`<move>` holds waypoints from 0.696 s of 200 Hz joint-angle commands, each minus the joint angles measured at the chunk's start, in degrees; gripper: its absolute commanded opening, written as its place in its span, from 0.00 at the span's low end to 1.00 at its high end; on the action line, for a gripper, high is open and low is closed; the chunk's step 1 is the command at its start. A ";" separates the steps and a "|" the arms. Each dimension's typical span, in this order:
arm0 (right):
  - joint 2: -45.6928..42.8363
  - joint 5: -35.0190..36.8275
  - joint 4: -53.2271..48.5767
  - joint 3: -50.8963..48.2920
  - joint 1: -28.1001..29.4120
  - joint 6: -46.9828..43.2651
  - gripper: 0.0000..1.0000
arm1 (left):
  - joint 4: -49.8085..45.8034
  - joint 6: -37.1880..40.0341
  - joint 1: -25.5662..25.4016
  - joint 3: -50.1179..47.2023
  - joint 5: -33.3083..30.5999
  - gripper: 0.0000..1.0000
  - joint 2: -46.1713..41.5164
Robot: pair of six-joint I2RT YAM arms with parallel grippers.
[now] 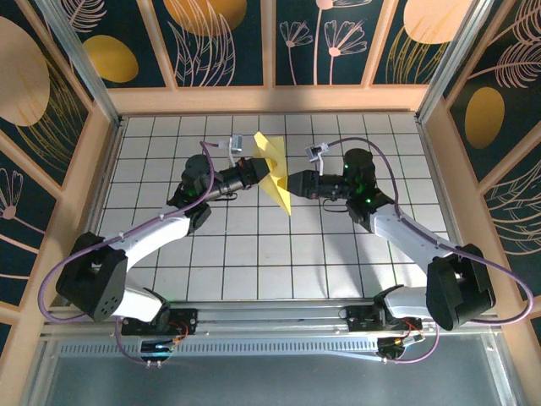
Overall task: Fold a paper plane with a square sheet of paper (fold left side to right side)
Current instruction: Turn over the paper at the center of the table.
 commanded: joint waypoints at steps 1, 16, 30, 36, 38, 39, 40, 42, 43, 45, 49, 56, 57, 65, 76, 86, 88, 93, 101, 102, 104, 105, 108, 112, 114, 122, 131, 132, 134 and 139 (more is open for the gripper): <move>0.14 -0.03 2.73 2.56 -0.10 -0.09 0.38 | 3.44 -0.66 -0.39 2.13 1.50 0.08 0.84; 0.06 0.50 2.09 2.69 -0.32 -0.27 0.31 | 2.94 -0.34 -0.41 2.04 1.31 0.13 0.73; -0.28 1.03 1.04 2.86 -0.44 -0.75 0.21 | 1.36 0.80 -0.42 2.20 0.60 0.19 0.11; -0.54 1.42 0.27 3.02 -0.49 -1.16 0.17 | 0.23 1.64 -0.42 2.28 0.00 0.23 -0.30; -0.62 1.59 0.01 3.11 -0.53 -1.35 0.16 | -0.26 1.86 -0.42 2.37 -0.31 0.24 -0.43; -0.63 1.67 -0.18 3.12 -0.51 -1.39 0.15 | -0.50 1.94 -0.42 2.38 -0.43 0.25 -0.50; -0.69 1.72 -0.32 3.17 -0.54 -1.45 0.15 | -0.62 2.20 -0.42 2.39 -0.58 0.26 -0.53; -0.77 1.82 -0.64 3.21 -0.55 -1.64 0.14 | -1.24 2.57 -0.42 2.42 -0.78 0.27 -0.73; -0.80 1.88 -0.77 3.26 -0.52 -1.75 0.13 | -1.47 2.74 -0.42 2.45 -0.89 0.28 -0.82; -0.86 1.99 -1.04 3.25 -0.54 -1.87 0.13 | -1.98 3.04 -0.36 2.52 -1.12 0.29 -1.00; -1.03 2.21 -1.61 3.48 -0.55 -2.13 0.11 | -2.95 3.57 -0.41 2.63 -1.66 0.31 -1.36; -1.29 2.73 -2.83 3.72 -0.51 -2.91 0.10 | -4.61 4.69 -0.37 2.76 -2.46 0.33 -1.91; -1.32 2.77 -3.00 3.78 -0.50 -3.00 0.09 | -4.87 4.85 -0.40 2.80 -2.52 0.33 -2.03; -1.59 3.22 -4.33 4.05 -0.48 -3.79 0.08 | -6.89 6.14 -0.38 2.90 -3.86 0.38 -2.71; -1.79 3.98 -6.49 4.56 -0.51 -5.06 0.06 | -10.05 7.96 -0.33 2.94 -5.97 0.41 -3.84; -2.04 4.73 -8.52 5.12 -0.49 -6.30 0.05 | -13.23 9.67 -0.32 3.05 -8.54 0.43 -5.04; -2.10 4.99 -8.93 5.21 -0.49 -6.57 0.05 | -13.93 10.02 -0.33 3.13 -9.08 0.44 -5.29; -2.21 5.60 -10.13 5.59 -0.40 -7.24 0.04 | -15.60 11.04 -0.31 3.18 -10.54 0.45 -5.91; -2.36 6.90 -12.52 6.26 -0.31 -8.90 0.04 | -18.29 12.35 -0.28 3.06 -13.08 0.47 -7.11; -2.38 7.06 -12.86 6.32 -0.22 -9.12 0.04 | -18.66 12.55 -0.31 3.08 -13.46 0.47 -7.22; -2.40 7.46 -13.55 6.55 -0.20 -9.49 0.03 | -19.30 12.92 -0.33 3.07 -14.13 0.48 -7.57; -2.40 7.64 -13.95 6.64 -0.17 -9.76 0.03 | -19.64 13.09 -0.33 3.04 -14.51 0.48 -7.76; -2.38 8.32 -15.06 7.03 -0.02 -10.49 0.03 | -20.57 13.45 -0.30 2.99 -15.70 0.48 -8.27; -2.42 9.32 -16.73 7.66 0.18 -11.47 0.03 | -21.77 14.11 -0.33 2.91 -17.24 0.49 -8.90; -2.41 9.83 -17.64 7.98 0.30 -12.13 0.03 | -22.45 14.27 -0.31 2.83 -17.95 0.49 -9.24; -2.25 12.29 -21.40 9.24 0.89 -14.67 0.02 | -24.63 15.41 -0.33 2.56 -21.61 0.51 -10.75; -1.77 16.15 -26.36 11.14 1.88 -17.72 0.01 | -27.14 16.04 -0.34 1.89 -25.81 0.52 -12.85; -1.74 16.64 -26.90 11.35 2.01 -18.09 0.01 | -27.39 16.11 -0.34 1.84 -26.23 0.52 -13.03; -1.60 17.74 -27.70 11.89 2.33 -18.81 0.01 | -27.79 16.29 -0.34 1.62 -27.21 0.52 -13.46; -1.18 20.50 -30.91 13.16 3.04 -20.58 0.00 | -28.93 16.63 -0.34 1.22 -29.49 0.53 -14.64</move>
